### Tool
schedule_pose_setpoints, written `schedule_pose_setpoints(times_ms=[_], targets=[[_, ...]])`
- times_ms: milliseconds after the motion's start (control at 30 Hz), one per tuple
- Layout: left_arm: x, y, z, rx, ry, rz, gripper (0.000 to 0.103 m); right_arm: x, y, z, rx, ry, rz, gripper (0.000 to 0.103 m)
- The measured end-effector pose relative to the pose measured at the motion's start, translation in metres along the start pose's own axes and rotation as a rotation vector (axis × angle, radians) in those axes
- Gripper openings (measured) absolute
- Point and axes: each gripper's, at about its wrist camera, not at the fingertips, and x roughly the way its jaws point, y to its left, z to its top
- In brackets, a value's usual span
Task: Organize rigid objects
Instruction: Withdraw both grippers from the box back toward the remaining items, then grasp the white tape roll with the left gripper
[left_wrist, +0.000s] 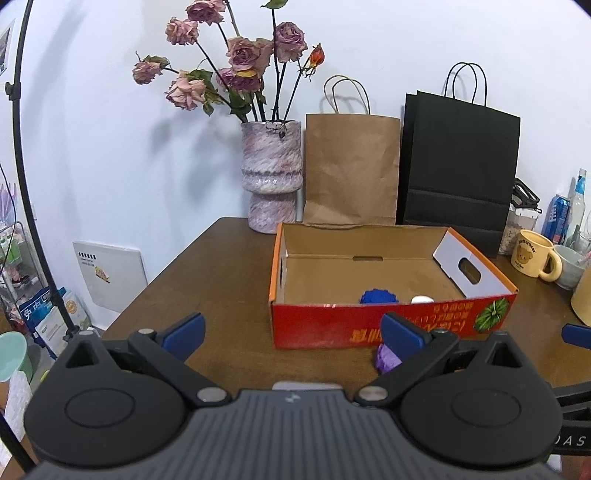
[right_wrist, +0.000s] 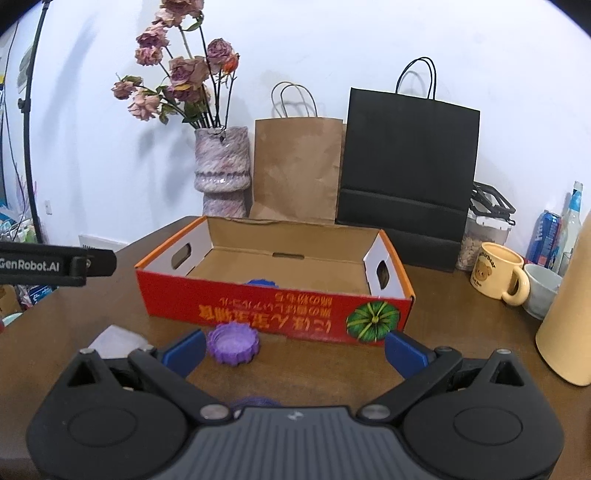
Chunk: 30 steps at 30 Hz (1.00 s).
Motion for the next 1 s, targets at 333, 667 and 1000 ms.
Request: schedule_pose_setpoints(times_ms=[333,667,1000], targets=[[-0.023,0.006,-0.022,0.012,0.017,0.000,0.103,-0.021,0.007,-0.024,0.002,0.027,0.009,0.103],[-0.039,0.010,-0.048,0.031,0.047,-0.006,0.103,-0.034,0.015,-0.048,0.001,0.060,0.017,0.103],[-0.040,0.014,-0.076,0.043,0.102,-0.008,0.103,-0.038,0.019,-0.068,0.008,0.094,0.017,0.103]])
